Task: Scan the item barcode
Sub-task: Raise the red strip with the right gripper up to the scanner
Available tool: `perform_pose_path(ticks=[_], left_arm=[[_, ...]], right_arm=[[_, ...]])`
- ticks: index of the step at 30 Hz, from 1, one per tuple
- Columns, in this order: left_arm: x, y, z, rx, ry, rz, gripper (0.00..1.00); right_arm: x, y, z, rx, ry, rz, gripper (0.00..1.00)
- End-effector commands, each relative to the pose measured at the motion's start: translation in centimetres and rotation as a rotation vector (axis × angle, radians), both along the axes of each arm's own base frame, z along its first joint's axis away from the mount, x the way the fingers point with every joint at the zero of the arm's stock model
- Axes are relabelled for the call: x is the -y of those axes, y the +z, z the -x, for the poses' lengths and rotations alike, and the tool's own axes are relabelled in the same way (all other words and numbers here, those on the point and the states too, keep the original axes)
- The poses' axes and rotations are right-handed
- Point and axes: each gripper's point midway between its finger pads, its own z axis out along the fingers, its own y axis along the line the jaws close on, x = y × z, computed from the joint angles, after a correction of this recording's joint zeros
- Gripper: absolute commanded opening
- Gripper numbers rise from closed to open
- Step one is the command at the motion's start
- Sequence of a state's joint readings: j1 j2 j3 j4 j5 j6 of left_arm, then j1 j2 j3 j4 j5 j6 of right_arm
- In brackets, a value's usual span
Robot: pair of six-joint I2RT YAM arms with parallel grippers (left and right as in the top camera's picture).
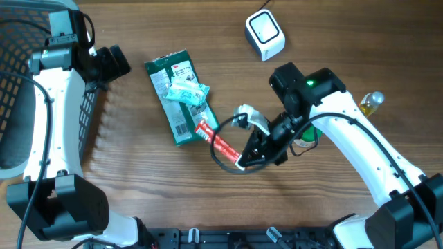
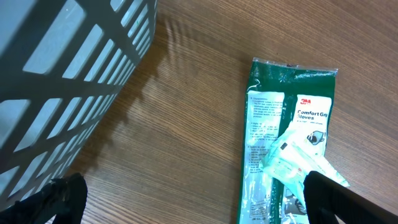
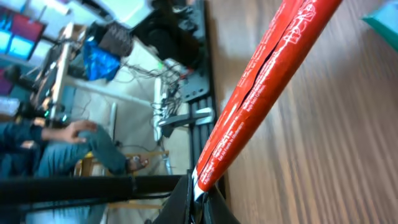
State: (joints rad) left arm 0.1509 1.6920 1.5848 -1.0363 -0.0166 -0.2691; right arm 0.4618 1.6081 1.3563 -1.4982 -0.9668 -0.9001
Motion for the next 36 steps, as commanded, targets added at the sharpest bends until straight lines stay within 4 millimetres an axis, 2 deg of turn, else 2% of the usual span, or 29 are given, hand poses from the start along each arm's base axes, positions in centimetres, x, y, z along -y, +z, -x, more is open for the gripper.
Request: perform_pose_path(ticks=[1,11,15,18,23,26,29,32,34,36], left_arm=[[-0.2,-0.1,-0.1,0.001,0.011,0.007,0.99],[-0.2,-0.1,-0.1,0.001,0.011,0.007,1.0],[-0.2,-0.1,-0.1,0.001,0.011,0.007,1.0],[-0.2,-0.1,-0.1,0.001,0.011,0.007,1.0],[-0.2,-0.1,-0.1,0.001,0.011,0.008,1.0],[-0.2,-0.1,-0.1,0.001,0.011,0.007,1.0],[-0.2,-0.1,-0.1,0.001,0.011,0.007,1.0],[-0.2,-0.1,-0.1,0.001,0.011,0.008,1.0],[-0.2,-0.1,-0.1,0.001,0.011,0.007,1.0],[-0.2,-0.1,-0.1,0.001,0.011,0.007,1.0]], right_arm=[[-0.4,1.7,0.6,0.114,0.093,-0.155,0.04],[-0.6,1.8,0.6,0.113,0.09,-0.166,0.04],[-0.7,1.5,0.0,0.124,0.073,-0.152,0.04],[-0.9,0.4,-1.8,0.098,-0.032,-0.045,0.04],[-0.6,-2.3,-6.9,0.078,-0.347,0.217,0.04],[0.3,-2.8,-9.7,0.091,-0.537,0.335,0.04],[1.4,-0.4,-11.2,0.161,-0.605,0.399,0.04],[2.7,3.3,-12.8,0.262,-0.656,0.456,0.04],[3.4,4.7,-13.9,0.32,-0.688,0.49,0.04],[4.1,4.9,-15.3,0.384,-0.722,0.522,0.04]])
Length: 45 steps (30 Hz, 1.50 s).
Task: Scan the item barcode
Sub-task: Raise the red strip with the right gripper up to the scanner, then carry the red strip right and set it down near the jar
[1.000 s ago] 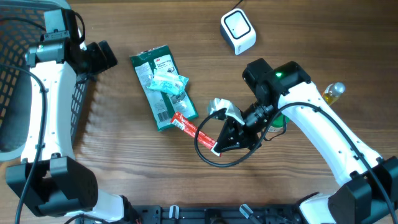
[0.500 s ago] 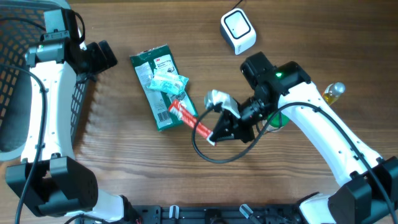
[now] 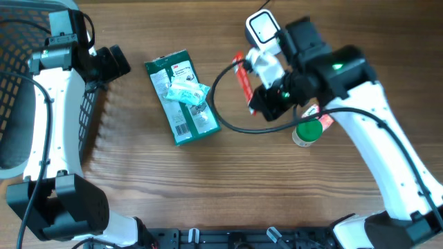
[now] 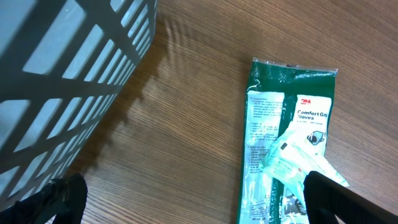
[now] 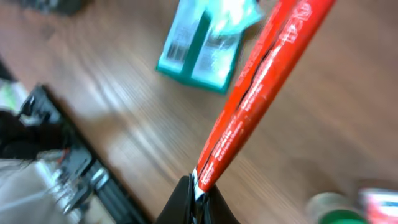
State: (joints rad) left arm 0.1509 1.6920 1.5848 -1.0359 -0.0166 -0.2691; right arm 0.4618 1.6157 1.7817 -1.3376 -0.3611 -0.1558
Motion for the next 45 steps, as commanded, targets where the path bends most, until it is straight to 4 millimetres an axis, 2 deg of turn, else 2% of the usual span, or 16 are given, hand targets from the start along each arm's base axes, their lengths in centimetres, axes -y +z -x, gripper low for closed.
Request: perform_pose_path(ticks=[1,8,12,18,25,31,35,39,45], left_arm=[[-0.2,-0.1,-0.1,0.001,0.011,0.007,1.0],[-0.2,-0.1,-0.1,0.001,0.011,0.007,1.0],[-0.2,-0.1,-0.1,0.001,0.011,0.008,1.0],[-0.2,-0.1,-0.1,0.001,0.011,0.007,1.0],[-0.2,-0.1,-0.1,0.001,0.011,0.007,1.0],[-0.2,-0.1,-0.1,0.001,0.011,0.007,1.0],[-0.2,-0.1,-0.1,0.001,0.011,0.007,1.0],[-0.2,-0.1,-0.1,0.001,0.011,0.007,1.0],[-0.2,-0.1,-0.1,0.001,0.011,0.007,1.0]], right_arm=[[2.0,-1.0,-3.2,0.086,-0.095,0.161,0.04],[3.9,-5.3,-8.5,0.195,-0.055,0.414,0.04],[5.3,-8.2,-13.2,0.286,-0.117,0.58,0.04],[6.4,-9.9,-18.0,0.414,-0.222,0.713,0.04],[7.2,-8.5,-20.1,0.53,-0.219,0.803,0.04],[6.7,-7.4,-21.7,0.607,-0.242,0.789,0.04],[7.1,-6.9,-23.0,0.67,-0.22,0.867,0.04],[6.6,-8.8,-24.1,0.679,-0.064,0.952,0.04],[6.6,-14.6,-24.1,0.589,0.045,1.02,0.04]])
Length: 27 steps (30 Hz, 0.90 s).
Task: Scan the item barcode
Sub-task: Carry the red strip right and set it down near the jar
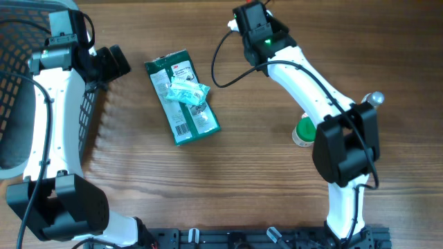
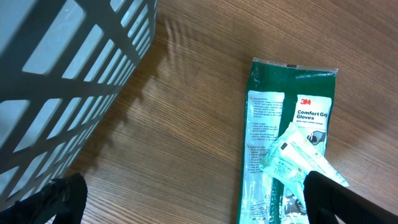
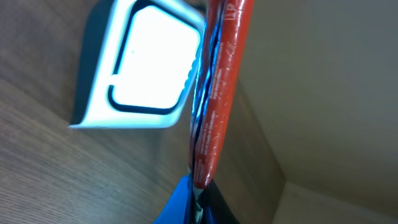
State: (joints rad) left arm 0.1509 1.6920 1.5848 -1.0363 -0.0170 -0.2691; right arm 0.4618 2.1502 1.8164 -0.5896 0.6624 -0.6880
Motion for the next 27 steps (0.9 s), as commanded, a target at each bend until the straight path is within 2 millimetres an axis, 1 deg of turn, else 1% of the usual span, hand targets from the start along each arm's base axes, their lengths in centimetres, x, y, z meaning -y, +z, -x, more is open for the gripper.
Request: perform_pose_path(ticks=[1,3,4,7,10,11,14,18,20,27], left_arm=[[-0.2,-0.1,-0.1,0.001,0.011,0.008,1.0],[-0.2,-0.1,-0.1,0.001,0.011,0.008,1.0],[-0.2,-0.1,-0.1,0.001,0.011,0.008,1.0],[-0.2,-0.1,-0.1,0.001,0.011,0.008,1.0],[-0.2,-0.1,-0.1,0.001,0.011,0.008,1.0],[-0.2,-0.1,-0.1,0.001,0.011,0.008,1.0],[-0.2,-0.1,-0.1,0.001,0.011,0.008,1.0],[-0.2,-0.1,-0.1,0.001,0.011,0.008,1.0],[-0.2,-0.1,-0.1,0.001,0.011,0.008,1.0],[-0.2,-0.1,-0.1,0.001,0.011,0.008,1.0]], right_arm=[[0.2,-3.3,0.1,-0.068,0.018,0.076,0.04],[0.5,-4.6,0.2,-0.091,0.008,0.103,0.04],[0.8,-5.0,0.2,-0.093,-0.002,0.122,0.04],[1.8,-4.7,0.2,-0.076,-0.043,0.173,0.04],[3.3,-3.8,-0.1,-0.028,-0.112,0.205,0.04],[3.4,-4.0,0.1,-0.039,-0.117,0.198,0.04],[2.6,-5.4,0.8,-0.119,-0.058,0.159,0.04],[1.4,-6.6,1.4,-0.181,-0.001,0.101,0.04],[1.1,-7.0,1.6,-0.199,0.013,0.086,0.04],[1.4,-7.2,2.0,-0.225,0.013,0.094,0.04]])
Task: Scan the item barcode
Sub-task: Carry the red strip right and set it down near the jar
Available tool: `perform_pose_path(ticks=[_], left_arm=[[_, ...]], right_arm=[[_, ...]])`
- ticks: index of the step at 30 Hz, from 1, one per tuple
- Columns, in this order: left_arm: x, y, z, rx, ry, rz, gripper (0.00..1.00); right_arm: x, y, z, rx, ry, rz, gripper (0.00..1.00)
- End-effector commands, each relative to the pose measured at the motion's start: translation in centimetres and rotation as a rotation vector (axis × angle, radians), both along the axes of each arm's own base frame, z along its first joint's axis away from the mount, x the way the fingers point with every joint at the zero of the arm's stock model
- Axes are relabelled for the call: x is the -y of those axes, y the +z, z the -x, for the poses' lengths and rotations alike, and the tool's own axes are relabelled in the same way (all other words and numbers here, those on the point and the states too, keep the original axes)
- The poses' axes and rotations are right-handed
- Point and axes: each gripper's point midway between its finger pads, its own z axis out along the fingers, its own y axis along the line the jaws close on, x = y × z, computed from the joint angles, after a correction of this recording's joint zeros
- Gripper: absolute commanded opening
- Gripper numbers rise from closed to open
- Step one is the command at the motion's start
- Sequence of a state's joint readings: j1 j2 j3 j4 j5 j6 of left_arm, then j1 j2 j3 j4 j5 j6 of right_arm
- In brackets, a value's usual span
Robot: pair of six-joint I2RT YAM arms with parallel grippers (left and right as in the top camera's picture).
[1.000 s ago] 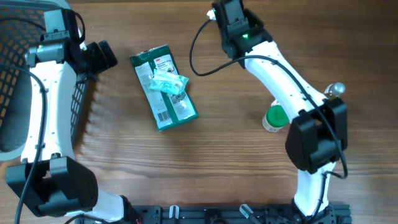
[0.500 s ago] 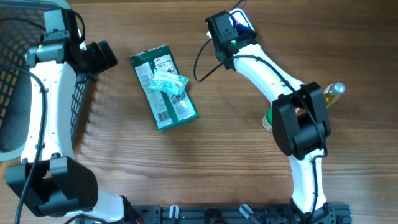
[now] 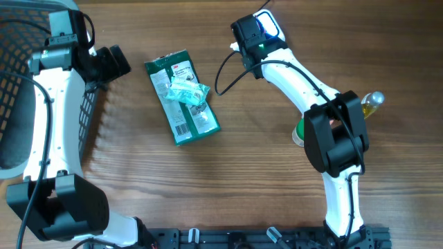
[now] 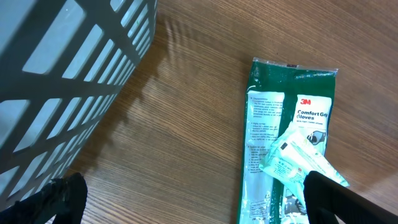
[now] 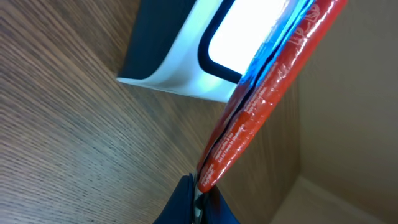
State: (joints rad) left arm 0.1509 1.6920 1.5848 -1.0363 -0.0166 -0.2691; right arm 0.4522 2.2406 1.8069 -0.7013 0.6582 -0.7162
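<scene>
A slim red packet is pinched at its lower end in my right gripper, which is shut on it. The packet leans across the lit window of the white barcode scanner, with blue light along its edge. In the overhead view the right gripper is at the table's back, right beside the scanner. My left gripper is open and holds nothing; it hovers at the left over bare wood, between the basket and the green glove pack.
A grey mesh basket fills the left edge. The green glove pack with a small pale packet on it lies left of centre. A green-capped bottle and a yellow bottle stand at the right by the right arm.
My right gripper has shifted a little toward the front; the scanner's window now shows beside it overhead. The red packet now leans slanted across the window instead of upright. The left arm is unchanged.
My right gripper first held the red packet low by the glove pack near the table's middle. Then it held it raised toward the scanner at the back. Then the packet stood before the scanner's window, and it now lies slanted across it. The left arm stayed still.
</scene>
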Motion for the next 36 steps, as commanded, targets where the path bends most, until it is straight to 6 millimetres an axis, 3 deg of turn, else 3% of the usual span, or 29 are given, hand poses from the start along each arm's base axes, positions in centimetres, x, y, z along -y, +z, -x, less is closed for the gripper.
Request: perform_pose_path(ticks=[1,6,11,12,16,19,23,25,32,36], left_arm=[[-0.2,-0.1,-0.1,0.001,0.011,0.007,1.0],[-0.2,-0.1,-0.1,0.001,0.011,0.007,1.0],[-0.2,-0.1,-0.1,0.001,0.011,0.007,1.0],[-0.2,-0.1,-0.1,0.001,0.011,0.007,1.0],[-0.2,-0.1,-0.1,0.001,0.011,0.007,1.0],[-0.2,-0.1,-0.1,0.001,0.011,0.007,1.0],[-0.2,-0.1,-0.2,0.002,0.011,0.007,1.0],[-0.2,-0.1,-0.1,0.001,0.011,0.007,1.0],[-0.2,-0.1,-0.1,0.001,0.011,0.008,1.0],[-0.2,-0.1,-0.1,0.001,0.011,0.007,1.0]], right_arm=[[-0.1,-1.0,0.2,-0.022,-0.002,-0.014,0.04],[0.3,0.0,0.3,0.024,-0.076,-0.059,0.04],[0.1,5.4,1.3,0.109,-0.136,-0.206,0.04],[0.1,7.3,2.1,0.126,-0.158,-0.261,0.04],[0.6,11.6,5.7,0.119,-0.214,-0.374,0.04],[1.6,13.4,9.8,0.06,-0.335,-0.49,0.04],[4.5,12.0,16.6,-0.119,-0.697,-0.577,0.04],[6.2,10.8,18.3,-0.153,-0.821,-0.548,0.04],[10.4,7.2,20.4,-0.21,-0.933,-0.417,0.04],[11.6,5.1,21.1,-0.218,-0.957,-0.374,0.06]])
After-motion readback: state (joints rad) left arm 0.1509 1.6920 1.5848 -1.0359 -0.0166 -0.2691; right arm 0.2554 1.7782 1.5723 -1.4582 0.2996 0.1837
